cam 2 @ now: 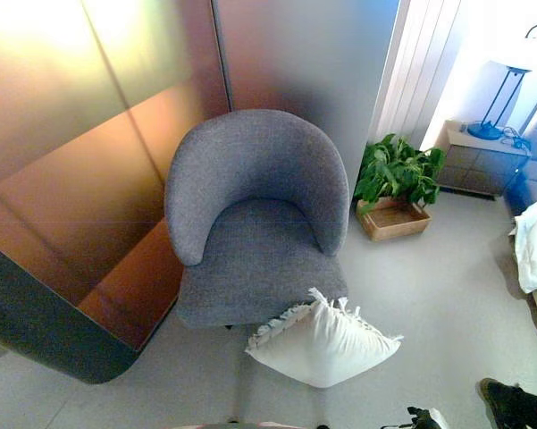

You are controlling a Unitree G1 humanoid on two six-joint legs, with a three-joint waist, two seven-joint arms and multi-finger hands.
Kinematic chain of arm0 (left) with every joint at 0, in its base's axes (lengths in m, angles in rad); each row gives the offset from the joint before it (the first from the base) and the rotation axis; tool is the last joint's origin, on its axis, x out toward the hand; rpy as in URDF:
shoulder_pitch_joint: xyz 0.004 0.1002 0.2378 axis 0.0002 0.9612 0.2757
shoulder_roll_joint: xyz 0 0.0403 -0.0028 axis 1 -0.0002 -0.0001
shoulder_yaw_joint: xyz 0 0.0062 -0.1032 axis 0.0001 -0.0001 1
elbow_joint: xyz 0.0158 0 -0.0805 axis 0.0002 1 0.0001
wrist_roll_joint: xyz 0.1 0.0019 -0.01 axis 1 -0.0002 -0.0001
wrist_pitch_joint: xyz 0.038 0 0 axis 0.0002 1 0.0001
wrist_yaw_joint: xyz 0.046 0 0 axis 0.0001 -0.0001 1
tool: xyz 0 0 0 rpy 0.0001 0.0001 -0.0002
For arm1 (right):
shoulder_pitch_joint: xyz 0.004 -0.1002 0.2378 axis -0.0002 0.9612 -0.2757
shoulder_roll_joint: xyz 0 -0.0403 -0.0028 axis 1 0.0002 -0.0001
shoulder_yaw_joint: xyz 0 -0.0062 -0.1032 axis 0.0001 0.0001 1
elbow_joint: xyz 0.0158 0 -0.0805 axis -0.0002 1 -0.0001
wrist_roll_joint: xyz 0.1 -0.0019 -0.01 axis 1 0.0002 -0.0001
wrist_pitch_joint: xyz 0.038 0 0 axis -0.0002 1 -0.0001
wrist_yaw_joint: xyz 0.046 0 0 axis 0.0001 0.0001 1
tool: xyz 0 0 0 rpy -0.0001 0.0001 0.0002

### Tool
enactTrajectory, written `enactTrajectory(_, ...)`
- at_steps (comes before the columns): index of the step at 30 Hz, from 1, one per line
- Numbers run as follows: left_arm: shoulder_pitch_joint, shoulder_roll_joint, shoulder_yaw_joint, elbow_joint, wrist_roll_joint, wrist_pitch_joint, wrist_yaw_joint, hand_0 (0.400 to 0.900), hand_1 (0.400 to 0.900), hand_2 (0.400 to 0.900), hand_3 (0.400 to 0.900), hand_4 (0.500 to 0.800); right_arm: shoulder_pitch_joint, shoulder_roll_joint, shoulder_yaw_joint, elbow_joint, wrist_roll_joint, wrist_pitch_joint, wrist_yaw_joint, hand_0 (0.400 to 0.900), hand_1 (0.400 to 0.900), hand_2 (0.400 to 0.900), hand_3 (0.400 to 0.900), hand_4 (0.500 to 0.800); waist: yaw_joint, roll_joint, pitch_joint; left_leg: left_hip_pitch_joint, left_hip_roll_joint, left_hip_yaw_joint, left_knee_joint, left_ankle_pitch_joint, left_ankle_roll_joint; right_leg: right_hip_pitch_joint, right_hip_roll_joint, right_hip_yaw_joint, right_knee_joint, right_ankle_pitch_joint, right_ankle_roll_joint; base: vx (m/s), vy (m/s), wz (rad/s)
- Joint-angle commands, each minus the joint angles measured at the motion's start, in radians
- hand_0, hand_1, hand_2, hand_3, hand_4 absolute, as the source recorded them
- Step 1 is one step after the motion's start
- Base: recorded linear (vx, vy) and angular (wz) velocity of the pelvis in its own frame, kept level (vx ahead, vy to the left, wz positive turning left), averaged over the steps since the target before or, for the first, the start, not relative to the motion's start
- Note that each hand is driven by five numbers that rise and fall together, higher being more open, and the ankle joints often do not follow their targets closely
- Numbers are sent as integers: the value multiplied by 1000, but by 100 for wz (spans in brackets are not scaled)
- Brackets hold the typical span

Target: Pick up the pillow and put it on the sofa.

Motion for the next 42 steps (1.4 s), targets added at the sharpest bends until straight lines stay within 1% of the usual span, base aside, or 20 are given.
enactTrajectory(1,-34,0,9,56,46,6,-23,900,900,900,900,800,-91,-29,17,-36,-16,-21,-59,900,900,900,900,800,16,-59,52,73,-61,-5,4,-126,45,30,18,-27,2,-19,32,0,0,0)
enactTrajectory(3,-34,-1,9,55,37,-2,-41,900,900,900,900,800,-92,-31,17,-40,-20,-18,-58,900,900,900,900,800,17,-59,53,71,-61,-5,4,-126,45,29,18,-26,2,-19,32,0,0,0)
enactTrajectory(4,-33,-2,5,51,36,5,-66,900,900,900,900,800,-92,-29,19,-42,-23,-19,-61,900,900,900,900,800,17,-59,54,71,-61,-4,4,-125,45,28,18,-26,2,-18,32,0,0,0)
enactTrajectory(5,-35,-6,2,51,30,0,-70,900,900,900,900,800,-92,-30,19,-44,-27,-21,-64,900,900,900,900,800,17,-58,55,69,-61,-5,4,-125,45,26,18,-27,2,-18,32,0,0,0)
enactTrajectory(7,-31,-6,0,45,22,-6,-64,900,900,900,900,800,-91,-31,19,-46,-35,-24,-71,900,900,900,900,800,19,-57,56,68,-61,-5,4,-125,45,25,17,-29,2,-17,33,0,0,0)
enactTrajectory(10,-31,-6,-1,42,19,0,-66,900,900,900,900,800,-97,-34,23,-49,-46,-34,-83,900,900,900,900,800,22,-58,60,67,-61,-7,4,-124,45,26,16,-32,2,-16,33,38,-18,2)
enactTrajectory(16,-30,-1,-2,43,14,14,-49,900,900,900,900,800,-107,-45,35,-67,-73,-51,-101,900,900,900,900,800,28,-58,70,58,-61,-9,4,-121,44,19,10,-37,2,-14,36,33,-26,2)
enactTrajectory(19,-44,3,-17,35,0,25,-36,900,900,900,900,800,-134,-60,53,-88,-71,-52,-108,900,900,900,900,800,34,-55,87,34,-59,-13,4,-113,44,-5,6,-38,2,-8,36,-18,-53,6)
enactTrajectory(21,-61,3,-30,30,-14,33,-29,900,900,900,900,800,-165,-74,66,-101,-63,-50,-111,900,900,900,900,800,40,-50,103,8,-58,-16,4,-105,45,-31,3,-40,2,-1,35,-73,-51,6)
enactTrajectory(27,-107,9,-55,18,-49,47,-13,900,900,900,900,800,-270,-124,95,-122,-37,-70,-128,900,900,900,900,800,53,-31,171,-79,-60,-38,4,-78,43,-111,-5,-46,2,19,35,-105,-48,8)
enactTrajectory(28,-116,10,-60,13,-57,56,-7,900,900,900,900,800,-294,-138,102,-128,-27,-75,-134,900,900,900,900,800,56,-26,188,-100,-62,-43,4,-71,44,-129,-5,-47,2,24,35,-126,-34,7)
enactTrajectory(30,-135,13,-67,6,-77,55,-5,900,900,900,900,800,-342,-165,111,-139,-14,-81,-140,900,900,900,900,800,61,-15,221,-140,-64,-51,4,-59,45,-166,-5,-51,5,29,30,-125,-22,8)
enactTrajectory(33,-165,21,-80,0,-93,78,-9,900,900,900,900,800,-413,-200,127,-148,4,-77,-137,900,900,900,900,800,66,3,258,-185,-68,-65,4,-43,45,-214,-2,-59,31,23,21,-85,2,6)
enactTrajectory(39,-209,22,-92,-5,-144,101,-6,900,900,900,900,800,-521,-250,150,-153,24,-73,-125,900,900,900,900,800,68,25,311,-240,-77,-80,4,-27,39,-274,0,-67,57,17,13,-67,15,4)
enactTrajectory(42,-234,19,-102,-2,-171,99,3,900,900,900,900,800,-583,-292,160,-155,40,-85,-116,900,900,900,900,800,71,38,339,-277,-82,-85,4,-18,37,-317,0,-71,79,10,11,-91,40,0)
